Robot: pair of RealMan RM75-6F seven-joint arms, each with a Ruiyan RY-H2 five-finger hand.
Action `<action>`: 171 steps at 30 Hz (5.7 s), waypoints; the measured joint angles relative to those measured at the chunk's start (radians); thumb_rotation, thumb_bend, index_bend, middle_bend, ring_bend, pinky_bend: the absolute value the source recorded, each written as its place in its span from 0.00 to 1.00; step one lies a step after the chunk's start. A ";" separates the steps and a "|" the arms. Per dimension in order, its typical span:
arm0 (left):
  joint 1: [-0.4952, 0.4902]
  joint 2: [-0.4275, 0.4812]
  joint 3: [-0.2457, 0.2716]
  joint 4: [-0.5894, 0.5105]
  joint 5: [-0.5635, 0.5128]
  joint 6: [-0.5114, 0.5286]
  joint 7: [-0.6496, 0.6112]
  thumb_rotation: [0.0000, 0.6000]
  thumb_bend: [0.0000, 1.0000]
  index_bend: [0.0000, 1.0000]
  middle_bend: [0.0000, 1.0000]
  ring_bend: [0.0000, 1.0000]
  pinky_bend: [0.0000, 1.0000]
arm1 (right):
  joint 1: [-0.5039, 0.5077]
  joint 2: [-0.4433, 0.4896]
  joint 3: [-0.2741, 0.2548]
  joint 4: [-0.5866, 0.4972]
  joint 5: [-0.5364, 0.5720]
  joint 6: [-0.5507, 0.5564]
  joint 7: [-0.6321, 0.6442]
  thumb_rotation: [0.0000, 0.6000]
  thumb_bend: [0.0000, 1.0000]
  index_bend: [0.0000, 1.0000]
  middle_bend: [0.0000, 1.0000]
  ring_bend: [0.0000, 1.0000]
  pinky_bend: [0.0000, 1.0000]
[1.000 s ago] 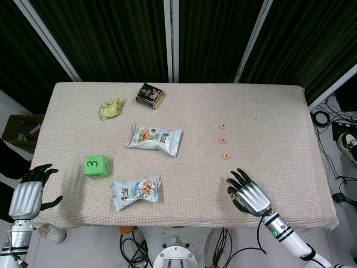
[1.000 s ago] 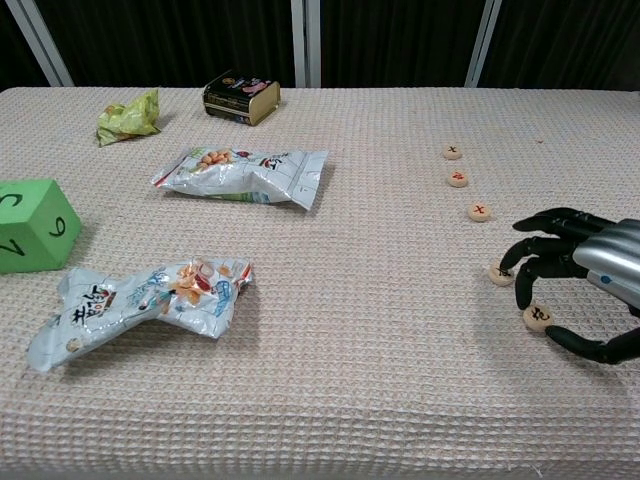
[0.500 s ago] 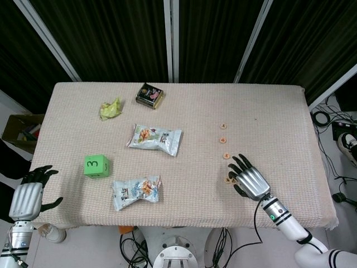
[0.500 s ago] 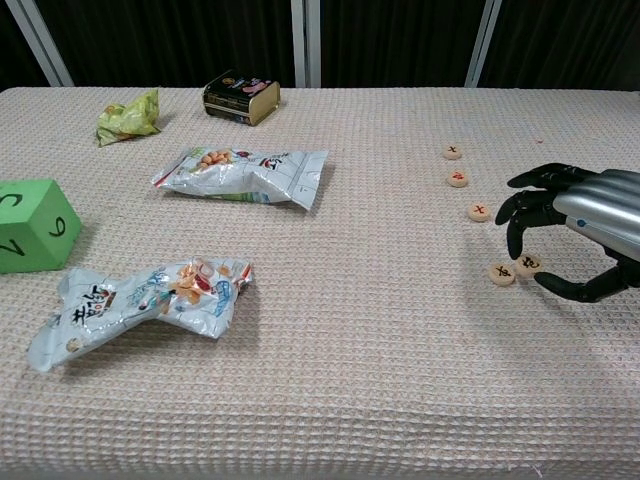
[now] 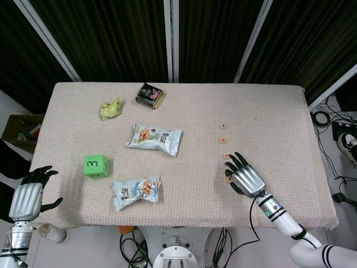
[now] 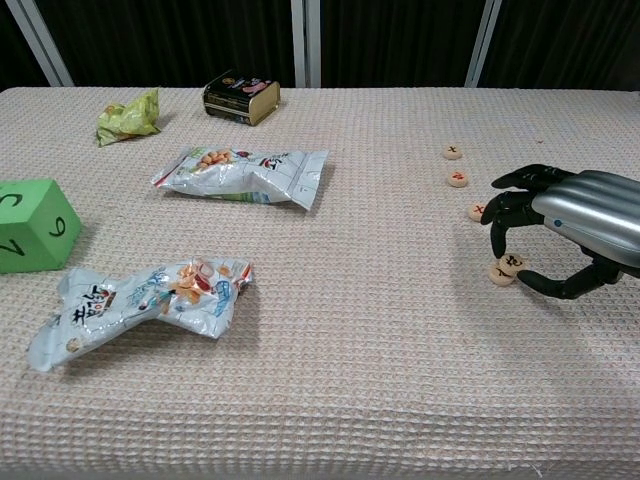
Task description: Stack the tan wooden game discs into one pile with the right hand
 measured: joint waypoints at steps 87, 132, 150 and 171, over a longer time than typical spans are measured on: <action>0.000 0.001 0.000 -0.006 -0.029 -0.031 0.002 1.00 0.13 0.28 0.16 0.13 0.18 | 0.210 -0.059 0.113 0.173 0.243 -0.199 0.028 1.00 0.38 0.54 0.25 0.00 0.01; 0.005 -0.001 0.005 -0.015 -0.022 -0.025 0.006 1.00 0.13 0.28 0.16 0.13 0.18 | 0.131 0.115 -0.026 -0.103 0.052 -0.119 -0.069 1.00 0.37 0.47 0.23 0.00 0.00; 0.003 0.003 0.006 -0.018 -0.029 -0.037 0.003 1.00 0.13 0.28 0.16 0.13 0.18 | 0.128 0.117 -0.029 -0.107 0.052 -0.117 -0.078 1.00 0.33 0.42 0.23 0.00 0.00; 0.001 -0.001 0.006 -0.016 -0.032 -0.042 0.006 1.00 0.13 0.28 0.16 0.13 0.18 | 0.111 0.121 -0.034 -0.116 0.051 -0.100 -0.089 1.00 0.26 0.40 0.23 0.00 0.00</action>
